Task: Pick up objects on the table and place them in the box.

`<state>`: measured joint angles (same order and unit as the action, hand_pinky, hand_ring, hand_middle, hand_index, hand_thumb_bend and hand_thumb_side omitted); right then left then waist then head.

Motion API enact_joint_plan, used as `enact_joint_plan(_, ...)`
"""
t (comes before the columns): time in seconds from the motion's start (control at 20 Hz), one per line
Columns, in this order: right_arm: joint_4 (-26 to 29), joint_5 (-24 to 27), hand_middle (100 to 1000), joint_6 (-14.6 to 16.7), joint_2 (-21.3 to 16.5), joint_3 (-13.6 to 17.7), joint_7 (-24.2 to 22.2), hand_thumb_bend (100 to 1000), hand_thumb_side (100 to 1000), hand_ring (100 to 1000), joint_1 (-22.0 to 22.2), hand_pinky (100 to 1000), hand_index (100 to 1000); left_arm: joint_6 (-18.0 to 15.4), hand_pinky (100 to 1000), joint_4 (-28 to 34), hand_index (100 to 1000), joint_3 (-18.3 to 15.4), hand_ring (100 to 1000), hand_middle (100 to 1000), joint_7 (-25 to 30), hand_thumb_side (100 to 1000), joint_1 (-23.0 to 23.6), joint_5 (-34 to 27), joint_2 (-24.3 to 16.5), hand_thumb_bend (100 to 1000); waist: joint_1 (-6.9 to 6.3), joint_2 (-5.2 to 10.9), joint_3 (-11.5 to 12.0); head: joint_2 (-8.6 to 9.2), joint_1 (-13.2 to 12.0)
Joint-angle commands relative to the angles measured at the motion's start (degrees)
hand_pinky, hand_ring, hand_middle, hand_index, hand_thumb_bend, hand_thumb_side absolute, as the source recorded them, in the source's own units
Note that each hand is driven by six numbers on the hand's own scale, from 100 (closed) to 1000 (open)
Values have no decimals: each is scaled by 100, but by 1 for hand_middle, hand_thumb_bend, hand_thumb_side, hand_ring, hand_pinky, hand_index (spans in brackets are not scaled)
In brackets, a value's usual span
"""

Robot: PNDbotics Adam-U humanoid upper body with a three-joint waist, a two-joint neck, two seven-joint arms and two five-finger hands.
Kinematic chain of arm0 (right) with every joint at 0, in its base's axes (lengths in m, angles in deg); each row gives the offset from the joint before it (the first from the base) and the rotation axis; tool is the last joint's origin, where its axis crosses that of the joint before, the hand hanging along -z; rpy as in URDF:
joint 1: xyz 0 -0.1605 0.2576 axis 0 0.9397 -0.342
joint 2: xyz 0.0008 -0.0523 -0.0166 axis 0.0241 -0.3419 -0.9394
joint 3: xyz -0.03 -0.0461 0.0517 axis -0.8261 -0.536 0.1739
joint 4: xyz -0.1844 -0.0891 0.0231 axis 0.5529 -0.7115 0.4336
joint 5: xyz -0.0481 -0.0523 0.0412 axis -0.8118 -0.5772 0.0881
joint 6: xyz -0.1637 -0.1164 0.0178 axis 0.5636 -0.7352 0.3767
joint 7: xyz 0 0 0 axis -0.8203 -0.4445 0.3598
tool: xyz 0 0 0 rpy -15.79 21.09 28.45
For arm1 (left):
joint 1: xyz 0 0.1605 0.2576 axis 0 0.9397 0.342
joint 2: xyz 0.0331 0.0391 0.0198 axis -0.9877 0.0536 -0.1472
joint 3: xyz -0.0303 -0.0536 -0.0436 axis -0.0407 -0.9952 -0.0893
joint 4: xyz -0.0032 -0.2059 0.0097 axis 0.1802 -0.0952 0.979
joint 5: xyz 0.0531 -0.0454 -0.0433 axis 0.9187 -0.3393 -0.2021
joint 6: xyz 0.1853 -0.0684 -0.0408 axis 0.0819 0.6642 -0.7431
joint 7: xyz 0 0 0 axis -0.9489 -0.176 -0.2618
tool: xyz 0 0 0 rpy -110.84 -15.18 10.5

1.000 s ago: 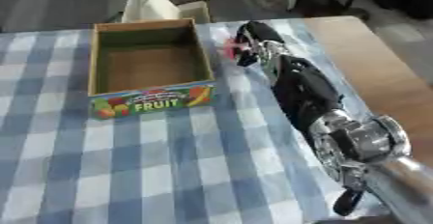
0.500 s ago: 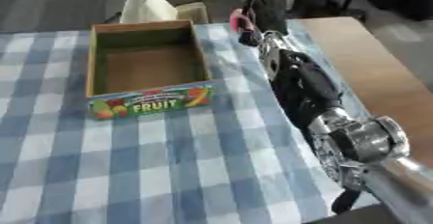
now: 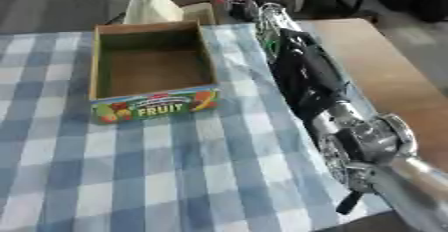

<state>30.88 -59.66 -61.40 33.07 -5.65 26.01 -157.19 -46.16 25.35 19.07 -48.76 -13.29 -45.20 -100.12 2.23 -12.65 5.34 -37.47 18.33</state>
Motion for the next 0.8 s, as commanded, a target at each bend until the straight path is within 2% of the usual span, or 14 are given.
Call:
enact_joint_plan(0.05,261,33,504,259,123,-115,-317,100,100,585,-172,502,540,-10,685,124,661,21,504,526,29,850,-103,-42,-17,100,-21,128,23,47,49)
enact_joint_plan(0.35,149,-348,530,559,502,-255,-801,100,100,609,-43,534,569,-10,685,134,661,42,504,526,52,850,-138,-51,5,100,-43,94,65,74,92)
enact_joint_plan(0.55,29,-567,570,760,634,-256,-1108,100,100,647,33,580,621,-11,685,137,661,39,504,526,51,852,-146,-53,9,100,-50,72,79,73,102)
enact_joint_plan(0.6,-17,-578,604,842,657,-264,-1255,100,100,685,47,607,672,-9,685,135,661,41,504,526,53,852,-148,-53,12,100,-50,68,74,72,104)
enact_joint_plan(0.75,-121,-540,757,1068,668,-267,-1926,175,112,786,45,684,821,-8,685,134,661,46,504,526,61,852,-152,-52,13,100,-49,65,65,70,101)
enact_joint_plan(0.8,-118,-493,802,1113,664,-251,-2132,230,247,818,39,716,864,-8,685,134,661,44,504,526,60,852,-152,-52,13,100,-46,65,63,70,101)
